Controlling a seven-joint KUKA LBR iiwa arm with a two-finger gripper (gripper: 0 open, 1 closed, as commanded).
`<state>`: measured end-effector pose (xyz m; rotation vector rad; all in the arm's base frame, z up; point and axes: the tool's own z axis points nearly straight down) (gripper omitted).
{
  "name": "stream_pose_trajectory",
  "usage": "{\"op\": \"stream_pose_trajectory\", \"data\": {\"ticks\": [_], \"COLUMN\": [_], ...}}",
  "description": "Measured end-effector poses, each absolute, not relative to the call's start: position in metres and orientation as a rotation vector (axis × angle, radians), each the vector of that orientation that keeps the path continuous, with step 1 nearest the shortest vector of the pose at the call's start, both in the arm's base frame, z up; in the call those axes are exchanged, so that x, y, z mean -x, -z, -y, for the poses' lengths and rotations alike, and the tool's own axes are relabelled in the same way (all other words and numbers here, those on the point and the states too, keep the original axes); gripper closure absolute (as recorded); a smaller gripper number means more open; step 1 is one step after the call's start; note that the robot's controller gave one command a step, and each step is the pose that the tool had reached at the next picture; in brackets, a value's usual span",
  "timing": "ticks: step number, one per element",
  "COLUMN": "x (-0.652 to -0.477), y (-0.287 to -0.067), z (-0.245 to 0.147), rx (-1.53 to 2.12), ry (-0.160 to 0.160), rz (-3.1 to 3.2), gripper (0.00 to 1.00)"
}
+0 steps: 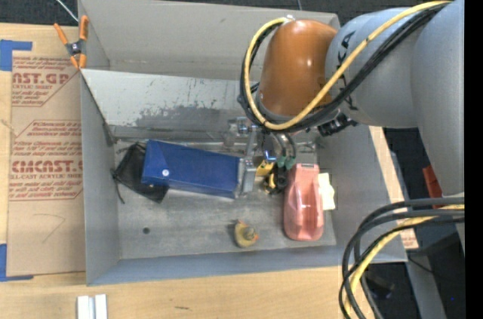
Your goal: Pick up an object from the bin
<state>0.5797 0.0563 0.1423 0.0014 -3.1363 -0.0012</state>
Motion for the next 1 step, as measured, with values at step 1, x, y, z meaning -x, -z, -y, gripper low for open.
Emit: {"op": "stream_pose_trajectory", "data": {"ticks": [1], "x": [-0.5813], "y": [-0.1473], "z": [-0.0560], "rx": [0.000], "ry": [0.002], "rz": [3.143], "gripper": [0.00]}}
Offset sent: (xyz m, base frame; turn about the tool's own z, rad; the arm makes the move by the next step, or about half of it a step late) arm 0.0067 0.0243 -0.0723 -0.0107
